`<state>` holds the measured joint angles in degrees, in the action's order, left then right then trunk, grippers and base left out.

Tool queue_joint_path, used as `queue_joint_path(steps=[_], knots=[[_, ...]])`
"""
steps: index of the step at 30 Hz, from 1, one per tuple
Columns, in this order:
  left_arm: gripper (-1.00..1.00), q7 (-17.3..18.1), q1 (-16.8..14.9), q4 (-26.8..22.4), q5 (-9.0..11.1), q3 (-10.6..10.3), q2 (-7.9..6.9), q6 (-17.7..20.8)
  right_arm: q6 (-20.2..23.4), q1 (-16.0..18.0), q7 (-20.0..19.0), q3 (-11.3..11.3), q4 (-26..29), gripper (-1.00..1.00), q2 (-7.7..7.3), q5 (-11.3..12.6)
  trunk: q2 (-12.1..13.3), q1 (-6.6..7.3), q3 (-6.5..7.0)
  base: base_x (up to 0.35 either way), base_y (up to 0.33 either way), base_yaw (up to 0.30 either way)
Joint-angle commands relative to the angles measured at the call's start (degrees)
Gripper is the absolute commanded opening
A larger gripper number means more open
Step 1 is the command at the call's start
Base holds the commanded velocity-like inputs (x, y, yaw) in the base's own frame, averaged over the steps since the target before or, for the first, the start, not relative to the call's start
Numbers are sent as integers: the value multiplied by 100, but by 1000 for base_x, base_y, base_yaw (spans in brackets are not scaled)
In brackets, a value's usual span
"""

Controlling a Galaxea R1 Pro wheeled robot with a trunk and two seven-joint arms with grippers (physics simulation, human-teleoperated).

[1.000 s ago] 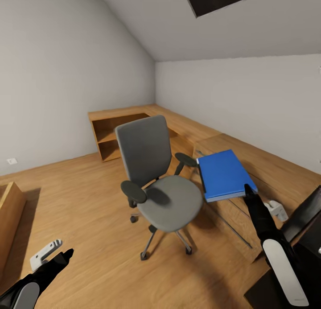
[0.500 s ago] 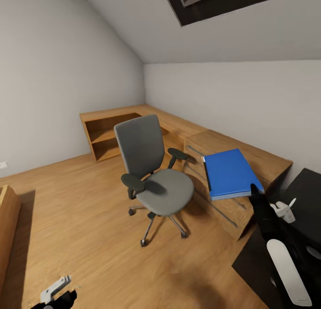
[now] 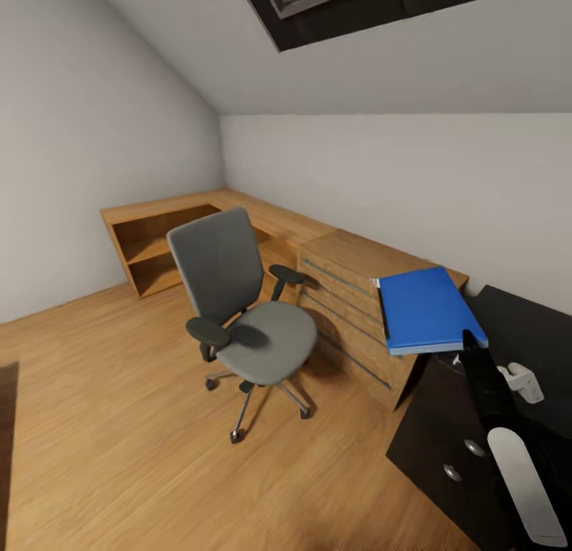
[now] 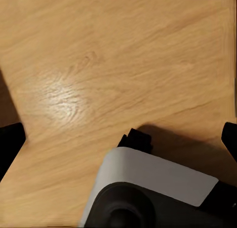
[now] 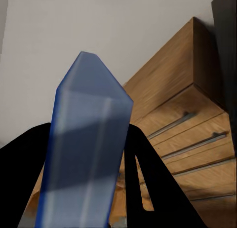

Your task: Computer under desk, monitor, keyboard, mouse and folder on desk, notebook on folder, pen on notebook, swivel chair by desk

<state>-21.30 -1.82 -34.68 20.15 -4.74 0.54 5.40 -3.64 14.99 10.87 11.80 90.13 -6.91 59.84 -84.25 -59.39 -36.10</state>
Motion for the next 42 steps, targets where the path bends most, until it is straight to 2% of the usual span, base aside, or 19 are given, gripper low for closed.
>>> queue_joint_path(steps=[1, 14, 18, 30, 34, 42], knots=[[100, -26, -9, 13, 33, -33, -7, 19, -31, 4, 21, 22, 5, -100, -3, 61, 39, 23, 10, 0, 0, -265], [100, 163, -38, 58, 7, -57, 42, -16, -21, 4, 21, 339, -15, -100, 0, 78, 560, 308, 197, 0, 0, -270], [100, 169, -38, 59, -97, -80, 58, -13, -14, 4, 28, 363, -21, -100, 5, 141, 720, 396, 254, 0, 0, -271], [100, 169, -38, 65, -114, -88, 60, -12, -15, 4, 30, 423, -22, -100, -3, 271, 1202, 660, 427, -2, 0, -271], [100, 170, -38, 66, -110, -88, 59, -8, -7, 4, 37, 579, -22, -100, -3, 286, 1362, 748, 484, -173, 0, -271], [100, 165, -38, 74, -109, -88, 60, -11, -5, 4, 38, 634, -22, -100, -18, 286, 1683, 923, 599, -208, 0, -271]])
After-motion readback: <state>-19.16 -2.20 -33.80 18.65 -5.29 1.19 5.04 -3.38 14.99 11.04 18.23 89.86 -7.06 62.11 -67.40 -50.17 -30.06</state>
